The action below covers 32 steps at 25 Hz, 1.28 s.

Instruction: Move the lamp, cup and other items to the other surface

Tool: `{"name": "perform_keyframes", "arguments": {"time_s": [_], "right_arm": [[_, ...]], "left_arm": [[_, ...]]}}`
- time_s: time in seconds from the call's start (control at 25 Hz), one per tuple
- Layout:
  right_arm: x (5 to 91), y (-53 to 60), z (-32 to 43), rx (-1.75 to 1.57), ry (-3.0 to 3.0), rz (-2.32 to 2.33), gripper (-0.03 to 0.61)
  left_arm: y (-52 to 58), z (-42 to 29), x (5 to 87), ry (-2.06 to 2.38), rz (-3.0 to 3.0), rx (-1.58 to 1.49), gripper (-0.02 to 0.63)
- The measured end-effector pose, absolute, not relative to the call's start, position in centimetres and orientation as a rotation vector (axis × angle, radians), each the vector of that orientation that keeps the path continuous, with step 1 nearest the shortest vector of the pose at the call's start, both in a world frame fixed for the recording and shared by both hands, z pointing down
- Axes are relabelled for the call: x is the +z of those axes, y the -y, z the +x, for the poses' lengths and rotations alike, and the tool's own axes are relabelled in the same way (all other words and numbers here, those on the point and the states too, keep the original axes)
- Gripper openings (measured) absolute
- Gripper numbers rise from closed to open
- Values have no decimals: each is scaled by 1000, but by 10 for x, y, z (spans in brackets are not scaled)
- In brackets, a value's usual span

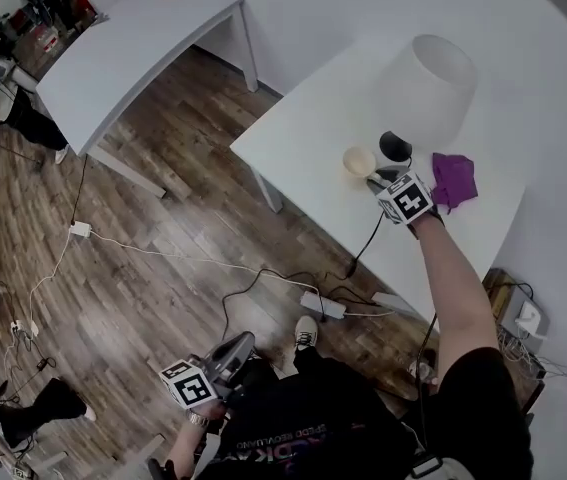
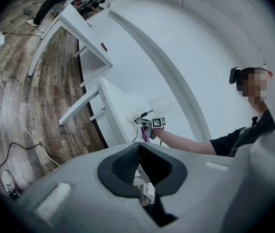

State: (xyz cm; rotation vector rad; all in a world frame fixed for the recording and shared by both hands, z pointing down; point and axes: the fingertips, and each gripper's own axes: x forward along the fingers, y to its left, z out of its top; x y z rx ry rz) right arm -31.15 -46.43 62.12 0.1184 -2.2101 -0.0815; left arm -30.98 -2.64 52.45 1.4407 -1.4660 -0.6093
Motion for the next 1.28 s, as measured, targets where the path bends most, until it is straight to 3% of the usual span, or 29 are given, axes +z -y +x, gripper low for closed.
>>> {"name": "perform_keyframes", "arguments": {"time_s": [0.2,1.28], "right_arm": [[624,468,-315,-92,2201,112,60],[586,461,-303,39,2442,381,51]], "left_arm": [[29,-309,525,1457,1436,-606,-3],[24,-300,521,1438,1465,-547,-3]]}}
